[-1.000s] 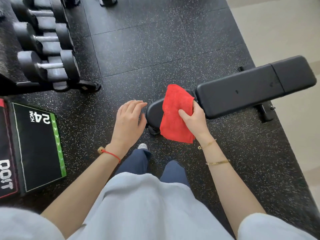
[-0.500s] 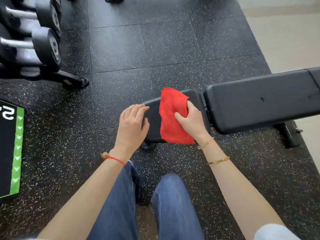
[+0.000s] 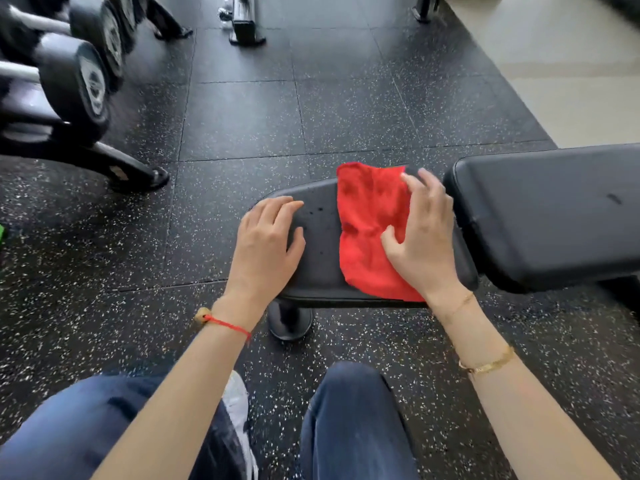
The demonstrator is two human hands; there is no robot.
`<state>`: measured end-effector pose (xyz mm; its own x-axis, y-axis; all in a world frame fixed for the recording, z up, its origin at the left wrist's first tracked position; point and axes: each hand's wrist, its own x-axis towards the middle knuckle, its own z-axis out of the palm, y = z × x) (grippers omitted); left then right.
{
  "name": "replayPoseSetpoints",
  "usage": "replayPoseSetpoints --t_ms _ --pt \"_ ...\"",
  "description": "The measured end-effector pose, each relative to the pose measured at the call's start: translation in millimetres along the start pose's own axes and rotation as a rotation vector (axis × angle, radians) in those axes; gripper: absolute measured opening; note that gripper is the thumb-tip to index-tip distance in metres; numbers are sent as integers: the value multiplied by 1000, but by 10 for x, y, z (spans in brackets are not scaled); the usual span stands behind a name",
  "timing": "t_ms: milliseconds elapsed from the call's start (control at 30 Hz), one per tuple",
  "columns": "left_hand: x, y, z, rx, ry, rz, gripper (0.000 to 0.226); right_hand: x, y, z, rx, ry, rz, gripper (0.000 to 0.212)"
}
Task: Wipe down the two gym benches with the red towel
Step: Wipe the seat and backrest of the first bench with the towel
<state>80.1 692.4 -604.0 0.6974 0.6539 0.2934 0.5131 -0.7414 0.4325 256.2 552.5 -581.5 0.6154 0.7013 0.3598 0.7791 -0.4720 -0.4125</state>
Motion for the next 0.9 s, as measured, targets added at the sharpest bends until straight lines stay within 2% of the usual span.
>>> replayPoseSetpoints --t_ms 100,167,233,267,500,667,767,900 --pt "16 -1 76 0 24 7 37 9 -43 41 -208 -24 -112 61" --pt "6 -1 96 8 34 4 36 0 -117 96 -231 -155 -189 57" --pt "-29 0 90 18 50 -18 35 -35 -183 162 -189 -344 -179 57" --pt "-55 2 81 22 61 -32 35 -69 -190 190 -199 -388 -164 58" --pt "-201 -46 72 48 90 -106 34 -180 182 66 -208 -345 -126 59" --pt "-221 -34 100 64 96 -106 34 201 218 141 -199 -408 -39 57" --pt "-229 -34 122 60 115 -106 33 165 50 194 -195 -413 -100 55" --pt "-234 -36 151 47 137 -109 32 -313 57 113 -132 -372 -256 56"
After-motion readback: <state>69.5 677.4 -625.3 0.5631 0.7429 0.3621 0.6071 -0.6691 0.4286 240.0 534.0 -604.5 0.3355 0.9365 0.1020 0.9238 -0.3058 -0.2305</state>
